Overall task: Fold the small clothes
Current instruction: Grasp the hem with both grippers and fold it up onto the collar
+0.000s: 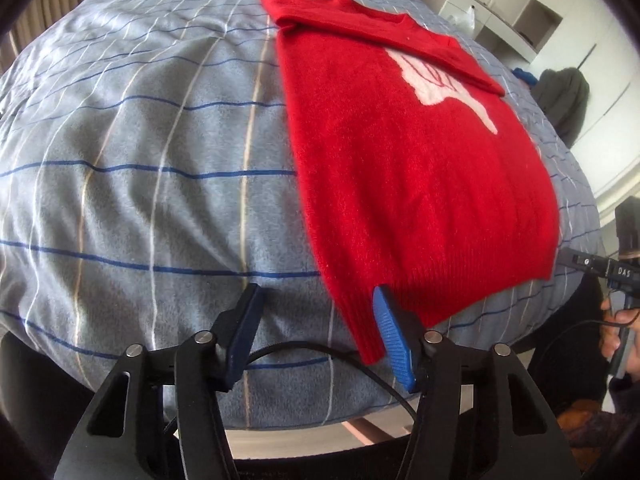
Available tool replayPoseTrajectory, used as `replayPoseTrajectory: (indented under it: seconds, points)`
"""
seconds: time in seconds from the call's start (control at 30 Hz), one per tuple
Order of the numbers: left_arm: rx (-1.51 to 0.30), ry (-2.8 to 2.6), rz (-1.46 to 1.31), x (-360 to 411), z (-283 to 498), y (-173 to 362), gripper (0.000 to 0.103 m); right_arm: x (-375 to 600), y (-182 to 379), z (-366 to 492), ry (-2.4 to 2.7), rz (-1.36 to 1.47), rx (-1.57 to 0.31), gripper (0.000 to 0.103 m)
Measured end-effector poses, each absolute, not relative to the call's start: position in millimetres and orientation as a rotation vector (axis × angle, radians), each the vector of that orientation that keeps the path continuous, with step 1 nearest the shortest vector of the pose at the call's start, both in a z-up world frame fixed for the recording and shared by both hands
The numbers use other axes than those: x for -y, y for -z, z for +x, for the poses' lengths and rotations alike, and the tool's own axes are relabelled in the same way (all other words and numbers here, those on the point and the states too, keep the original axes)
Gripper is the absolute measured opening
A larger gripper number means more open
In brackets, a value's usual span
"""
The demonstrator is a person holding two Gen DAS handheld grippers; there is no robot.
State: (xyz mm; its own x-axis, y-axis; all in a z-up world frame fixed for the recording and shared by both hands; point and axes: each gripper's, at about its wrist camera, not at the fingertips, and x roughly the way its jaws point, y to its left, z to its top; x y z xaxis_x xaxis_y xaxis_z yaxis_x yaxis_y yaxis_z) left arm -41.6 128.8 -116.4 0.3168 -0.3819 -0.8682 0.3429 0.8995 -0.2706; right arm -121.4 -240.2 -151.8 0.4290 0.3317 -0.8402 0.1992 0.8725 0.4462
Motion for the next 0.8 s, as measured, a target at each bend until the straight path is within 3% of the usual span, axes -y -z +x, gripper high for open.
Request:
replayPoseTrajectory:
  seconds: [0.13,0.23,0.37,0.43,0.5,0.53,0.6,0.8]
  points:
    - [-1.082,0.536,-0.196,-150.9,-39.6,91.9,0.064,243.1,144.8,-124.0,-0.117,0.563,-1.119,0.068]
    - [-1.090,0.544,-0.132,-136.2,-33.8,94.0,0.065,247.6,146.3,-120.6,-0.127,0.594,-1.114,0.068]
    - [-1.185,0.533,-0.030,-111.4,-35.1,126.6,0.053,243.7,151.2,-116.8,-0.159,0.586,-1.109,0.066]
    - [-1.196,0.535,-0.014,-104.4,-43.3,135.0,0.051,241.4,156.2,-117.2,-0.182,0.595,-1.116,0.063]
    - [-1.220,0.530,-0.016,-100.8,-47.5,141.3,0.034,236.7,162.8,-115.9,-0.218,0.606,-1.137,0.050]
    - [-1.249,0.538,-0.039,-101.3,-47.5,144.5,0.008,234.2,166.2,-116.2,-0.236,0.613,-1.145,0.043]
    - [-1.285,0.551,-0.102,-106.6,-47.8,147.5,0.003,230.6,171.6,-115.5,-0.248,0.620,-1.154,0.007]
    - [-1.183,0.601,-0.369,-146.4,-39.3,96.2,0.002,251.1,136.2,-129.1,-0.259,0.737,-1.015,0.005]
